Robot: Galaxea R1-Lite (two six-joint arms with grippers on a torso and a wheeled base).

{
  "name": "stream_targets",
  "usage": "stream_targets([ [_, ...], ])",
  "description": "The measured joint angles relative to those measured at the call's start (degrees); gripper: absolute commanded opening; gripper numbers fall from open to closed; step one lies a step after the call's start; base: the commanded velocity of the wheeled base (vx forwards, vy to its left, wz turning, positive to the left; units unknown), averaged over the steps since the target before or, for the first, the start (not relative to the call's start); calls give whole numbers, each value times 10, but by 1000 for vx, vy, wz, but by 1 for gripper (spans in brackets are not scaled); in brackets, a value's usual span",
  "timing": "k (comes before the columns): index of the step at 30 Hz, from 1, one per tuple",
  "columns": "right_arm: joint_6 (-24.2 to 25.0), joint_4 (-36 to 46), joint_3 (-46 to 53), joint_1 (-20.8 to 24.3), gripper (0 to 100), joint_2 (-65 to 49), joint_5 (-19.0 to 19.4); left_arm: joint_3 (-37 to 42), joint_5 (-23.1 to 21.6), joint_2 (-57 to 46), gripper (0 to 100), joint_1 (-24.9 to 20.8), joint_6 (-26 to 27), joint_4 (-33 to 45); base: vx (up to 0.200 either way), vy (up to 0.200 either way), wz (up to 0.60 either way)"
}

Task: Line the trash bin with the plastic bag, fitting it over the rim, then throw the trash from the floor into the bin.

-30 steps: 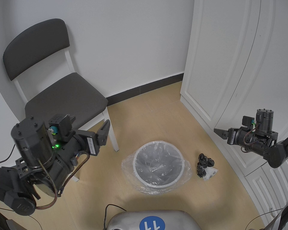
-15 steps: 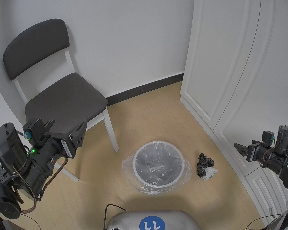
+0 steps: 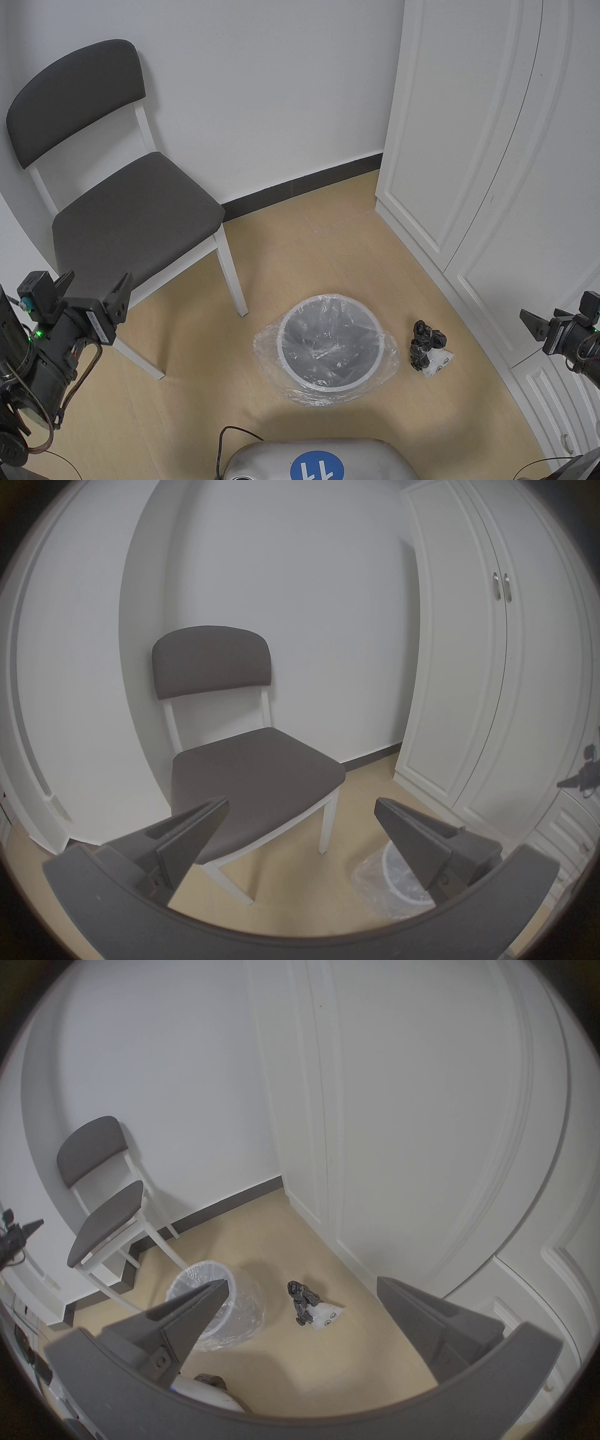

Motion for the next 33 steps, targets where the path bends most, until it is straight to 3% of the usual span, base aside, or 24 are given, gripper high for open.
stream_targets([
  [6,4,2,-1,-10,100,-1,-3,40,-28,-21,100,4,-1,7,0,0,0],
  [14,2,2,-12,-11,100,16,-3,48,-126,-15,100,8,8,9,0,0,0],
  [20,2,4,-16,-4,100,39,-3,54,-141,-1,100,8,15,8,0,0,0],
  [26,4,1,-18,-4,100,78,-2,74,-171,-7,100,8,13,4,-200,0,0],
  [33,5,-3,-20,-3,100,115,-2,82,-198,-36,100,8,11,4,0,0,0],
])
